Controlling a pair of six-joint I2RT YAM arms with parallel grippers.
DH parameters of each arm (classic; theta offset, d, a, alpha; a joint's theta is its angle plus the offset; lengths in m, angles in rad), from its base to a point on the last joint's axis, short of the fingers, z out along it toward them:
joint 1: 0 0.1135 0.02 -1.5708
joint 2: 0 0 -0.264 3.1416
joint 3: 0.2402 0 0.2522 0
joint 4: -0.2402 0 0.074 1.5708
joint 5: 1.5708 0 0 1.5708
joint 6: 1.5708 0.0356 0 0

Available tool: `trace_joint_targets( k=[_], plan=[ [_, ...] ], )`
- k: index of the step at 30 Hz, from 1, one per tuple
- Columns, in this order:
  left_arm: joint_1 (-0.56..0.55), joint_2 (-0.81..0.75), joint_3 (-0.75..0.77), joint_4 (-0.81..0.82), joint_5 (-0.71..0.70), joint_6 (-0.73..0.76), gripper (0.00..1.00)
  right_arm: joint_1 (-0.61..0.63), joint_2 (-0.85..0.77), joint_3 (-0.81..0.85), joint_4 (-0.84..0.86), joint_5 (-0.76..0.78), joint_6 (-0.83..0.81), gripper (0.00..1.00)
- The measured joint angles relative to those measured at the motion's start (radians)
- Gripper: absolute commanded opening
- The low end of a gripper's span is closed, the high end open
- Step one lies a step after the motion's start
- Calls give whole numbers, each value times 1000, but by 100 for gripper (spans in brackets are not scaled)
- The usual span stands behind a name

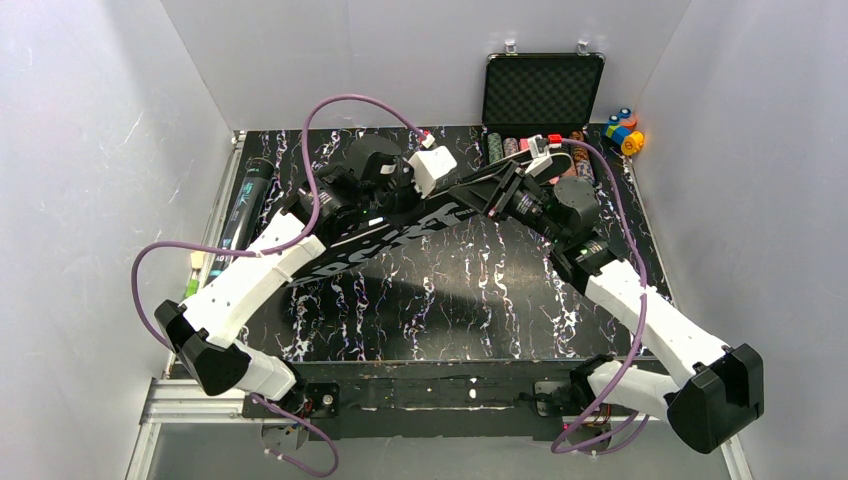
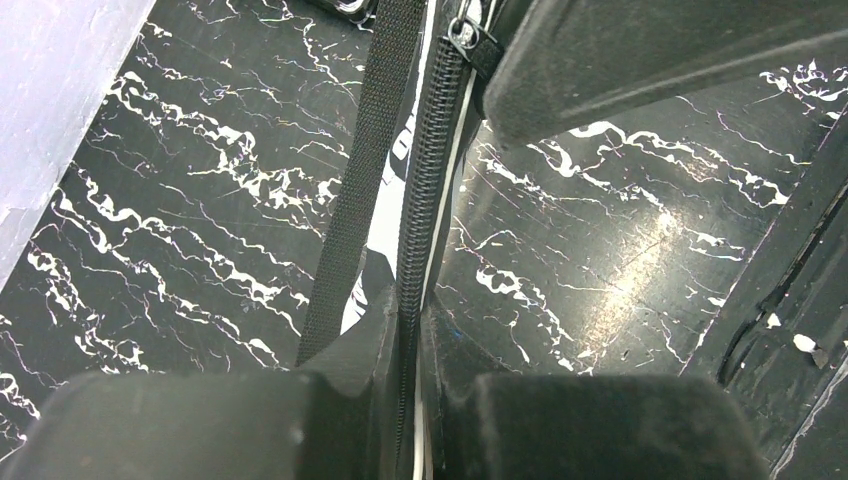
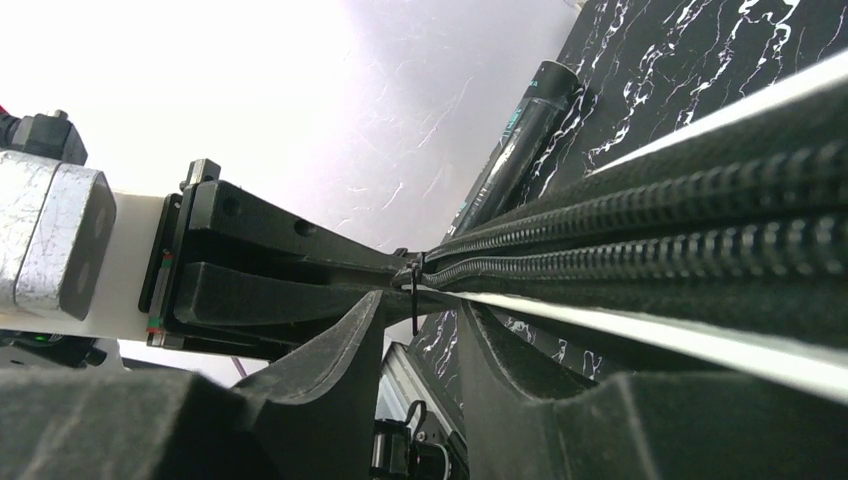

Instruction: Pack up the badminton gear

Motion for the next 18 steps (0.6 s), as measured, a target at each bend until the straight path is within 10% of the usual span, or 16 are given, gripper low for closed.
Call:
trace_joint_targets(
  k=[18],
  plan=[
    [-5,-1,-10,8,-19,2,0,13,5,2,3,27,19,1]
  ],
)
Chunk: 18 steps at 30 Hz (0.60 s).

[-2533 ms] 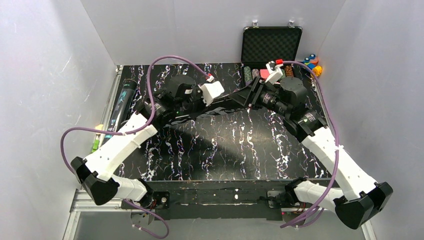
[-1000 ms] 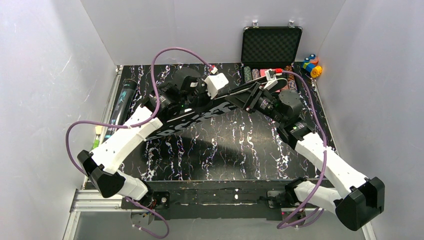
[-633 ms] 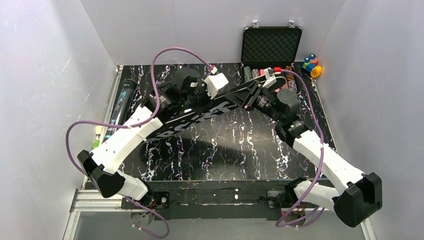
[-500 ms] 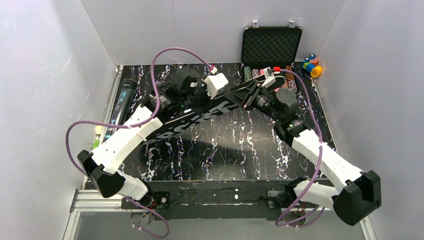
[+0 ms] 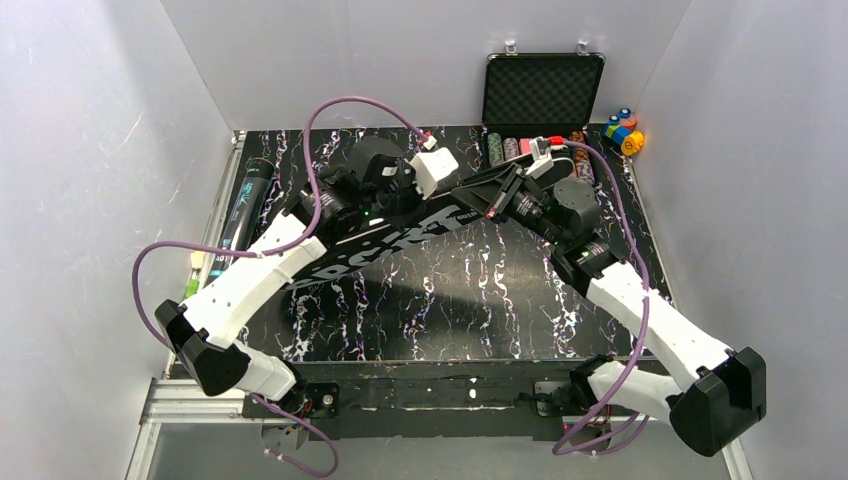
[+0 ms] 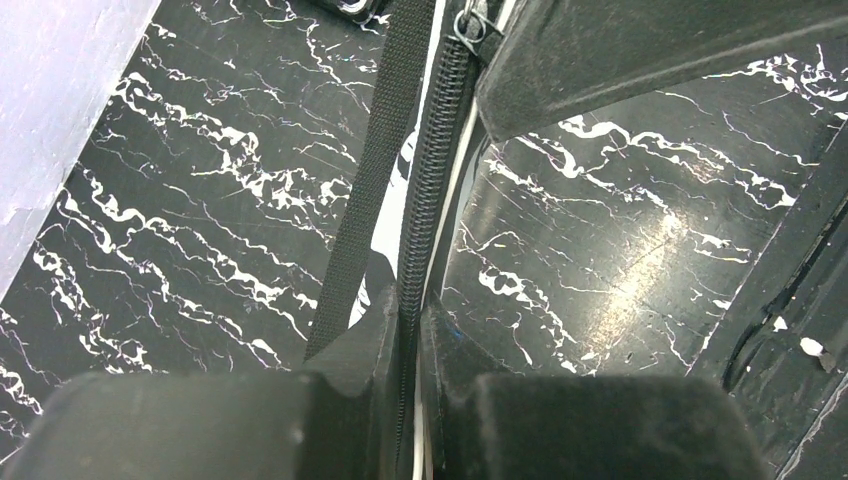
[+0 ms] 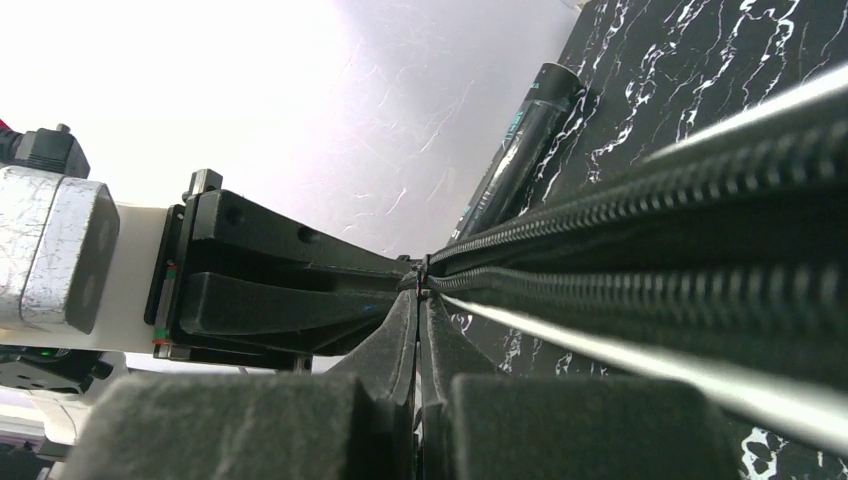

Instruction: Pack up the badminton gear

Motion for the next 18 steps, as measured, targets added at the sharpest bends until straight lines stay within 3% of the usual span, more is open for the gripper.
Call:
trace_joint_targets(
  k=[10,18],
  plan=[
    [-16,-16,-19,30,8,18,0,-13,-103,3,-141,26,-31,1],
    [-16,-41,-47,42,2,38,0,-141,-185,39,-276,13,-48,1]
  ],
)
